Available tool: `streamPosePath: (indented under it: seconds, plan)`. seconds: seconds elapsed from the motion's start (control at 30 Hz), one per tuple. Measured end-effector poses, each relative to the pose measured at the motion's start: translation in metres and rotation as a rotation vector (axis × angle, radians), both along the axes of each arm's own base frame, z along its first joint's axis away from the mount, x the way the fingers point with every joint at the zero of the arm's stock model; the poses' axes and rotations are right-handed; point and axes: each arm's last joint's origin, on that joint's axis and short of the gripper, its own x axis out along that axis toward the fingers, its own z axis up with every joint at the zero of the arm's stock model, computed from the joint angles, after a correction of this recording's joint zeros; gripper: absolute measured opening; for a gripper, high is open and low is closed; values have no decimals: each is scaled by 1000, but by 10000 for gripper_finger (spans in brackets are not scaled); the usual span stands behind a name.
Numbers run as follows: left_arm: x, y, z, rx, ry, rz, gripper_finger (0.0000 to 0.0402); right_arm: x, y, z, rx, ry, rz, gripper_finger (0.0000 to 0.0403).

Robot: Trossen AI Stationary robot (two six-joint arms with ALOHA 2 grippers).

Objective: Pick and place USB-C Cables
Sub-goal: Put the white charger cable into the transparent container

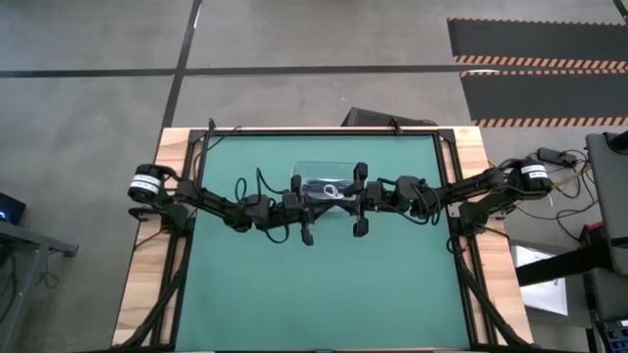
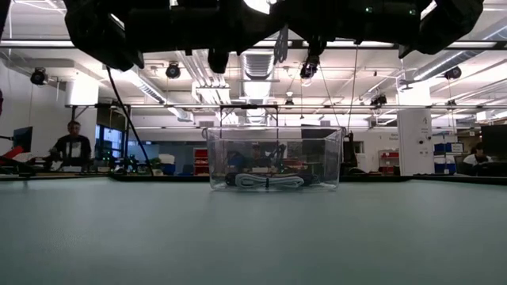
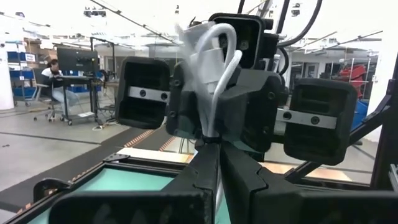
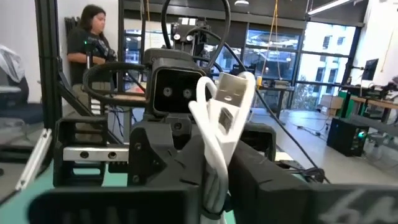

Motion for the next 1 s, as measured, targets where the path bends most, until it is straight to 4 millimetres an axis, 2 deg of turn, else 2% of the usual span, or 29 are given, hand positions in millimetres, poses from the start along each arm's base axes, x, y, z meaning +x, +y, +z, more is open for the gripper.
streamPosePath:
  seconds: [0.07, 0.37, 0.47, 0.77, 0.87, 1.0]
  plan:
    - [0, 0, -1, 0, 3, 1, 0, 0, 0, -1, -18, 7, -3, 26]
    - [-1, 0, -2, -23, 3, -7, 9, 0, 0, -1, -13, 16, -2, 26]
    - [-2, 0, -2, -22, 4, -11, 36, 0, 0, -2, -18, 17, -3, 25]
    - [-7, 0, 3, -16, 0, -14, 152, 0, 0, -2, -16, 38, 0, 24]
    - [-12, 1, 5, -12, 7, -8, 171, -1, 0, -1, -16, 79, -2, 24]
    - [-22, 3, 8, -15, 0, -2, 177, 0, 0, 9, -19, 169, -2, 24]
